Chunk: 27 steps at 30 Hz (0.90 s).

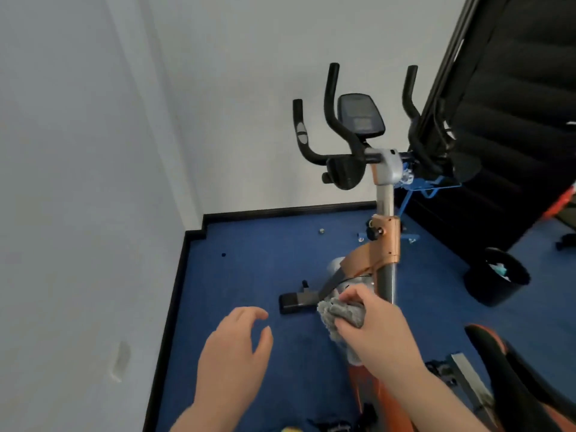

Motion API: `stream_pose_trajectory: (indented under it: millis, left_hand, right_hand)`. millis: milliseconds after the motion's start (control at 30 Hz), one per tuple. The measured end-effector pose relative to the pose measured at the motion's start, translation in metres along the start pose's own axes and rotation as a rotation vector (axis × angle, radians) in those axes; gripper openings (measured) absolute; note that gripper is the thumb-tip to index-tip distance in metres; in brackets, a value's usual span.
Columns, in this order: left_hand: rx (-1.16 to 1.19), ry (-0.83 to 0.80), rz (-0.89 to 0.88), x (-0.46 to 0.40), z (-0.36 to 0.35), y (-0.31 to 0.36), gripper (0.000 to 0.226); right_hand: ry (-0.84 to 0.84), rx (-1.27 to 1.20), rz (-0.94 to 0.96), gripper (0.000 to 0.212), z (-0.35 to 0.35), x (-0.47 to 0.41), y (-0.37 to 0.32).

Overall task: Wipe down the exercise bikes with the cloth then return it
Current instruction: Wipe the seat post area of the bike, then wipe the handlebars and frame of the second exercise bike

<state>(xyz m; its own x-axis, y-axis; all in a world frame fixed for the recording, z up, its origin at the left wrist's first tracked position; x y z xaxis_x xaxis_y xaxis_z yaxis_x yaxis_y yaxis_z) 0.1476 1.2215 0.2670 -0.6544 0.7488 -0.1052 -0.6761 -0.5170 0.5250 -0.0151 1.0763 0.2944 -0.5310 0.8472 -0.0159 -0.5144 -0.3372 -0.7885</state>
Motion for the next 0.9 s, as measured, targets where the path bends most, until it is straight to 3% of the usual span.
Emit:
stream_pose_trajectory:
  millis: [200, 400, 633, 900]
  left_hand:
    - [-0.019, -0.070, -0.139, -0.091, -0.033, 0.048, 0.016]
    - [0.000, -0.037, -0.233, -0.181, -0.046, 0.109, 0.018]
    - [0.084, -0.089, -0.164, -0.233, -0.067, 0.108, 0.018]
    - [0.158, -0.082, -0.204, -0.301, -0.062, 0.108, 0.026]
  right_hand:
    - [0.155, -0.024, -0.069, 0.021, 0.035, -0.063, 0.027]
    - [0.261, -0.024, -0.077, 0.024, 0.081, -0.134, 0.045]
    - [0.303, -0.143, -0.078, 0.031, 0.091, -0.188, 0.046]
    - [0.513, -0.302, -0.085, 0.030, 0.067, -0.249, 0.037]
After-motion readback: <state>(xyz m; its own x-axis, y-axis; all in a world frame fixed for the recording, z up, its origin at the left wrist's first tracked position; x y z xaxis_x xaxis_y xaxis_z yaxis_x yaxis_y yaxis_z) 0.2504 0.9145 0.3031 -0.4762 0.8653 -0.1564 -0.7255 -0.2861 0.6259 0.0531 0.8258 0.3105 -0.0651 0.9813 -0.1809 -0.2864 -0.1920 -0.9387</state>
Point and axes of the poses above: each hand's wrist, its own x-axis away from the middle knuckle, its own z-axis out of the back of the hand, y = z × x, the point moved 5 cm from there along -x, towards the middle knuckle, and after that the axes turned 7 degrees about -x, right-handed, at the moved point
